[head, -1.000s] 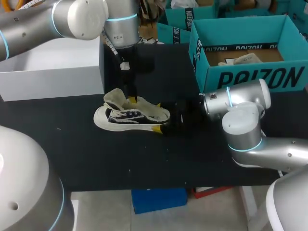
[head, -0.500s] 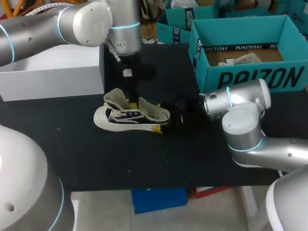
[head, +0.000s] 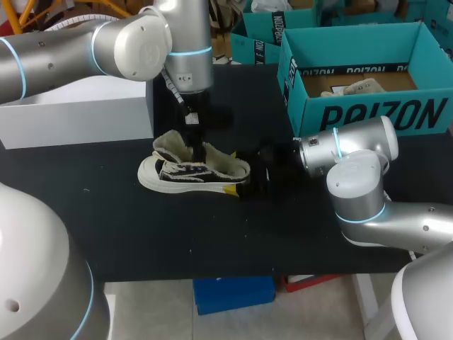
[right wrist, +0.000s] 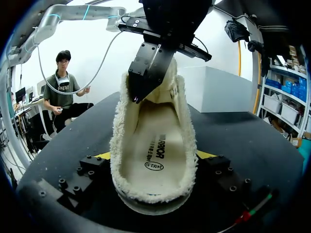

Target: Take the shoe out of the shoebox, open the shoe tongue, remove and reinsert the insole, then place the shoe into the shoebox

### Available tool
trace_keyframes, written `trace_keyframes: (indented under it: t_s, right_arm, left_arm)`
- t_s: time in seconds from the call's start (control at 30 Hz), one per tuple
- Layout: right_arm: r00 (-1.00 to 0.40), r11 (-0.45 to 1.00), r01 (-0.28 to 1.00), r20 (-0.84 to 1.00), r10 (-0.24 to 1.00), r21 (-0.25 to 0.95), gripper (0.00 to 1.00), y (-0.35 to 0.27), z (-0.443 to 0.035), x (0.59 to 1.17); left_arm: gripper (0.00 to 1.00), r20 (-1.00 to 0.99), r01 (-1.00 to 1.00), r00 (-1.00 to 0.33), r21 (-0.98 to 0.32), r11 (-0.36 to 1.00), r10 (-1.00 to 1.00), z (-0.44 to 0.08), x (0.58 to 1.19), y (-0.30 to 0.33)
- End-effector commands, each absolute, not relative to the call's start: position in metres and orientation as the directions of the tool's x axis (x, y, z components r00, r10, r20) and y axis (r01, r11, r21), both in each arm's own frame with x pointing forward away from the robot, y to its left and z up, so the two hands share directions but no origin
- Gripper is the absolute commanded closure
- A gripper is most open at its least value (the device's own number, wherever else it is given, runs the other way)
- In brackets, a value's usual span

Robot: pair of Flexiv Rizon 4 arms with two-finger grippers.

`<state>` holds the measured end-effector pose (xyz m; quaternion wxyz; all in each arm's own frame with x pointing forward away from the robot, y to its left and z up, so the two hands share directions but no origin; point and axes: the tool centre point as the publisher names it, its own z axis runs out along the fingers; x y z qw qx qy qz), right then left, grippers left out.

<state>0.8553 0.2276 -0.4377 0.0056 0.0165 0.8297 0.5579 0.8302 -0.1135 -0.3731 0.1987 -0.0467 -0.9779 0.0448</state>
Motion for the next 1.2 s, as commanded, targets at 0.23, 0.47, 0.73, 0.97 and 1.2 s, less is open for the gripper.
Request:
trace_keyframes:
  t_s: [0.23,0.47,0.73,0.97,1.2]
  right_arm:
    - [-0.999,0.377,0.023,0.011,0.035,0.926,1.0,0.228,-0.445,0.856]
    - [-0.999,0.377,0.023,0.011,0.035,0.926,1.0,0.228,-0.445,0.856]
    - [-0.999,0.377,0.023,0.011,0.035,0.926,1.0,0.228,-0.445,0.856]
    - [-0.999,0.377,0.023,0.011,0.035,0.926,1.0,0.228,-0.445,0.856]
    - [-0.999,0.377,0.023,0.011,0.035,0.926,1.0,0.228,-0.445,0.856]
  left_arm:
    - [1.0,0.384,0.057,-0.919,-0.098,0.994,0.091,-0.388,0.83,-0.111]
    - [1.0,0.394,0.052,-0.915,-0.104,0.993,0.089,-0.394,0.829,-0.109]
    - [1.0,0.398,0.04,-0.914,-0.109,0.993,0.081,-0.4,0.826,-0.107]
    - [1.0,0.383,0.026,-0.922,-0.084,0.996,0.057,-0.407,0.821,-0.113]
    - [1.0,0.378,0.018,-0.925,-0.087,0.996,0.05,-0.41,0.822,-0.115]
